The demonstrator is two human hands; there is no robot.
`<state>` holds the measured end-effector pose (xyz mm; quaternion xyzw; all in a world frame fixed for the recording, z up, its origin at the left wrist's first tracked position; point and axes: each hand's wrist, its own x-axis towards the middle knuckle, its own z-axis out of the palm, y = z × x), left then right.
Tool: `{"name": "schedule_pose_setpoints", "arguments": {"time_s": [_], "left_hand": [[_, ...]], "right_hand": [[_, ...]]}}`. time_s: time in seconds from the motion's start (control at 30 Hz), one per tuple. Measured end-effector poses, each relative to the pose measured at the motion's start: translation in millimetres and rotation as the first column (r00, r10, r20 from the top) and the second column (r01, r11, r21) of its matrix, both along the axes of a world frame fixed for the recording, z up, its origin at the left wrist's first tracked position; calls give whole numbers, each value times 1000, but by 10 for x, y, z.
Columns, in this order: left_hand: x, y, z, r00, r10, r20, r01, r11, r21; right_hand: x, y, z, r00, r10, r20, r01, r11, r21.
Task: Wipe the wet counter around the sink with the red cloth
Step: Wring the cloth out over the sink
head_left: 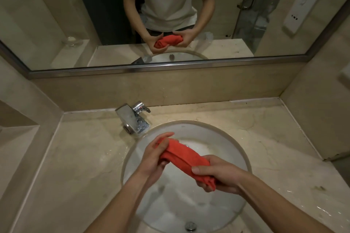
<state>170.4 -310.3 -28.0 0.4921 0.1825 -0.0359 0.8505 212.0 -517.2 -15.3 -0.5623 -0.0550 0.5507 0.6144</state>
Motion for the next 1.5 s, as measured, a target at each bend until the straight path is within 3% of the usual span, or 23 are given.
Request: {"name": "schedule_pose_setpoints", "arguments": {"time_s": [0.1, 0.17, 0.23, 0.33, 0.4, 0.47, 0.53, 0.57, 0.7, 0.83, 0.93, 1.03, 1.1, 1.17, 1.23, 1.3, 1.37, 1.43, 1.5], "left_hand": [[106, -184, -21, 970, 228, -83, -241, 951, -195], [195, -262, 8, 957, 271, -103, -288, 927, -238], [272, -316, 51, 955, 278, -102, -295, 923, -246], [337, -337, 157, 977, 205, -55, -211, 911, -355], [361, -376, 191, 995, 104, 6, -89, 881, -464], [380, -431, 166, 998, 6, 70, 31, 856, -516], [388, -462, 121, 988, -89, 128, 137, 884, -446], [395, -452, 107, 982, -119, 146, 167, 909, -381], [407, -364, 31, 993, -105, 53, 113, 975, -193], [420, -342, -60, 996, 4, -84, -13, 993, -114], [419, -302, -127, 988, 27, -151, -31, 999, -25], [417, -311, -209, 973, 73, -220, -53, 994, 95], [426, -346, -245, 950, 149, -276, -105, 980, 170], [439, -365, -275, 904, 262, -339, -187, 953, 238], [442, -381, -292, 856, 345, -386, -263, 932, 249], [436, -384, -261, 849, 337, -406, -302, 941, 150], [434, -380, -176, 876, 300, -377, -317, 948, 18], [446, -372, -59, 919, 226, -324, -294, 939, -179], [466, -356, 92, 964, 145, -223, -227, 887, -402]], "right_hand": [[-72, 170, -17, 994, -107, 24, 108, 994, -36], [-101, 247, -13, 985, -81, 152, 101, 987, -127], [-95, 260, -7, 985, -50, 163, 74, 987, -142], [-1, 154, -55, 991, -89, -99, 93, 995, 35], [81, 106, -117, 943, -74, -326, 137, 975, 174], [97, 132, -189, 876, 73, -477, 90, 946, 311], [55, 201, -254, 850, 260, -457, -34, 895, 446], [31, 225, -268, 862, 277, -425, -59, 886, 459], [-22, 274, -238, 921, 114, -372, 1, 956, 294], [-99, 390, -167, 989, -71, -133, 73, 997, 7], [-142, 448, -125, 969, 43, 245, 19, 969, -248], [-163, 478, -157, 826, 211, 523, 34, 907, -419], [-175, 513, -238, 662, 351, 662, 75, 848, -525], [-184, 539, -334, 527, 470, 708, 185, 750, -635], [-182, 544, -411, 497, 515, 698, 276, 669, -690], [-223, 515, -357, 555, 453, 698, 237, 718, -654], [-227, 440, -223, 710, 273, 649, 127, 857, -499], [-184, 327, -84, 884, 63, 462, 56, 969, -239], [-38, 197, -87, 950, -151, 272, 160, 987, -10]]}}
